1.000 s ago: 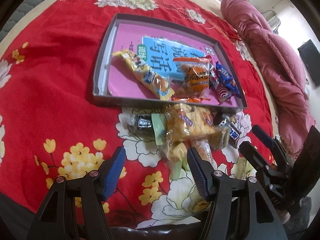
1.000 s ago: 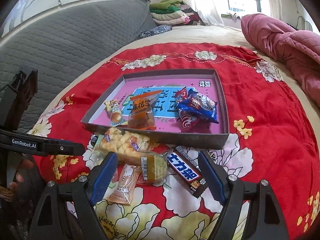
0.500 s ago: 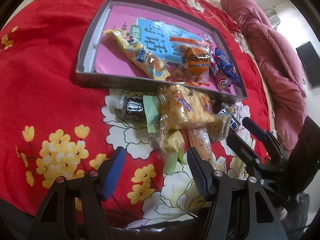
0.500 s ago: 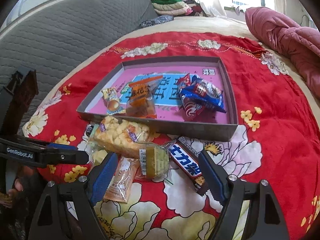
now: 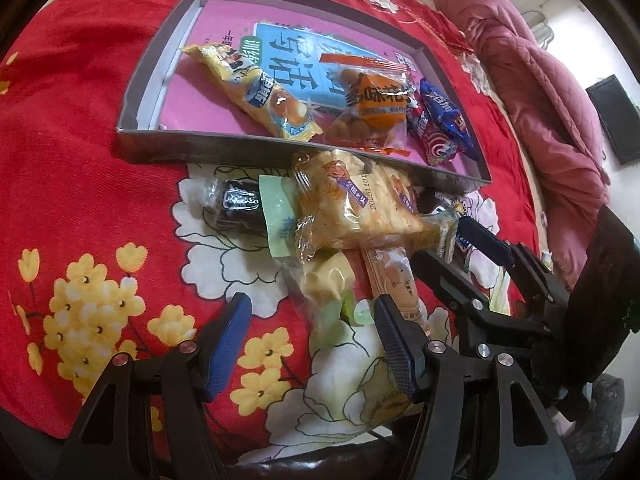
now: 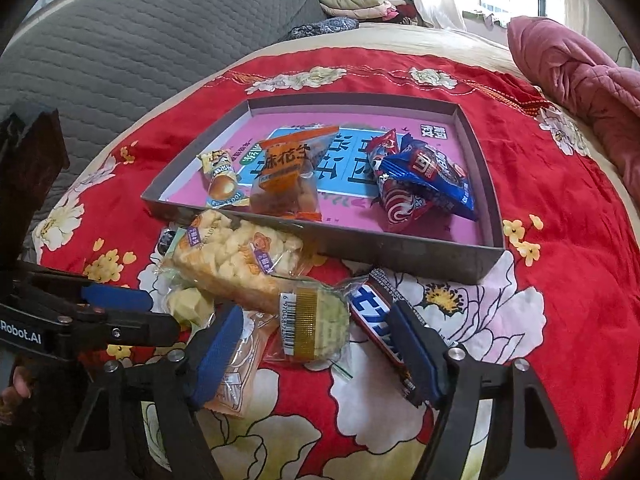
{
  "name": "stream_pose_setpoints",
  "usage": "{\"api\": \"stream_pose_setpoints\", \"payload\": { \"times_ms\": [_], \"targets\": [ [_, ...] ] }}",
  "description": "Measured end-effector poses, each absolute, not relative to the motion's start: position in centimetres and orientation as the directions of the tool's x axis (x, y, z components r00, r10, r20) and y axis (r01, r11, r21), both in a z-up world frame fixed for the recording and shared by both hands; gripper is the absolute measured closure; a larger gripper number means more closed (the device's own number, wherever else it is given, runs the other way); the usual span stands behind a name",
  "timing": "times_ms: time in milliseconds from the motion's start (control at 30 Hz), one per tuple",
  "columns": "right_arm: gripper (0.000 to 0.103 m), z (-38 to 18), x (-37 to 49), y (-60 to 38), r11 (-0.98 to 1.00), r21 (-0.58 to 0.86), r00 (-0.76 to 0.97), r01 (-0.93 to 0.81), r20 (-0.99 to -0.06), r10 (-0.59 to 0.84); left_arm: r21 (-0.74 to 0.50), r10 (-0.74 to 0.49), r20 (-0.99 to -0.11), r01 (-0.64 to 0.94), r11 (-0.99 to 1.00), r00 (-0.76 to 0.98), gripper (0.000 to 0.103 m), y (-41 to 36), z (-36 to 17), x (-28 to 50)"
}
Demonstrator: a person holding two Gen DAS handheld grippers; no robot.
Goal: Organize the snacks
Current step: 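Grasp the clear biscuit pack with the right tool while the left tool grasps the green-labelled bag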
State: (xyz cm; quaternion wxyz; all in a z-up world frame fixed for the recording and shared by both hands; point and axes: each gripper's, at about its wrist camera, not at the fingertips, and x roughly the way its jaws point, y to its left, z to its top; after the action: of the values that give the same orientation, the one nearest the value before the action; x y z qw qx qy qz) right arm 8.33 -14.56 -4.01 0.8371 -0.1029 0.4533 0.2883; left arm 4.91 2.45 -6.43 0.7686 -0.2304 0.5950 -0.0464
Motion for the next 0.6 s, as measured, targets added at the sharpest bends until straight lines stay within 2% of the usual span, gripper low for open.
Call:
{"api": "stream_pose_setpoints", "payload": {
  "times_ms": [200, 267, 400, 467, 600],
  "targets": [
    [0.041, -4.3, 8.1, -13.9, 0.799, 0.053, 0.432, -0.599, -0.819, 0.378, -0.416, -0.35, -0.89, -0.21, 0.885, 0.291, 0.037, 2.4, -6.8, 5.4],
    [0.051, -4.3, 8.1, -13.8, 0.793, 0.054, 0.427, -0.607, -0.82, 0.382, -0.414, -0.348, -0.891, -0.212, 0.885, 0.291, 0.037, 2.3, -6.9, 5.6],
    [0.056, -4.5, 8.1, -13.6, 0.783, 0.063, 0.412, -0.619, -0.822, 0.392, -0.41, -0.343, -0.893, -0.211, 0.887, 0.291, 0.037, 2.1, -7.2, 6.0],
    [0.064, -4.5, 8.2, -13.7, 0.786, 0.075, 0.408, -0.614, -0.822, 0.397, -0.408, -0.341, -0.893, -0.211, 0.888, 0.293, 0.037, 2.1, -7.3, 6.1],
    [0.068, -4.4, 8.7, -14.3, 0.795, 0.107, 0.397, -0.597, -0.822, 0.408, -0.405, -0.333, -0.893, -0.218, 0.888, 0.301, 0.037, 1.9, -7.5, 6.4]
  ]
}}
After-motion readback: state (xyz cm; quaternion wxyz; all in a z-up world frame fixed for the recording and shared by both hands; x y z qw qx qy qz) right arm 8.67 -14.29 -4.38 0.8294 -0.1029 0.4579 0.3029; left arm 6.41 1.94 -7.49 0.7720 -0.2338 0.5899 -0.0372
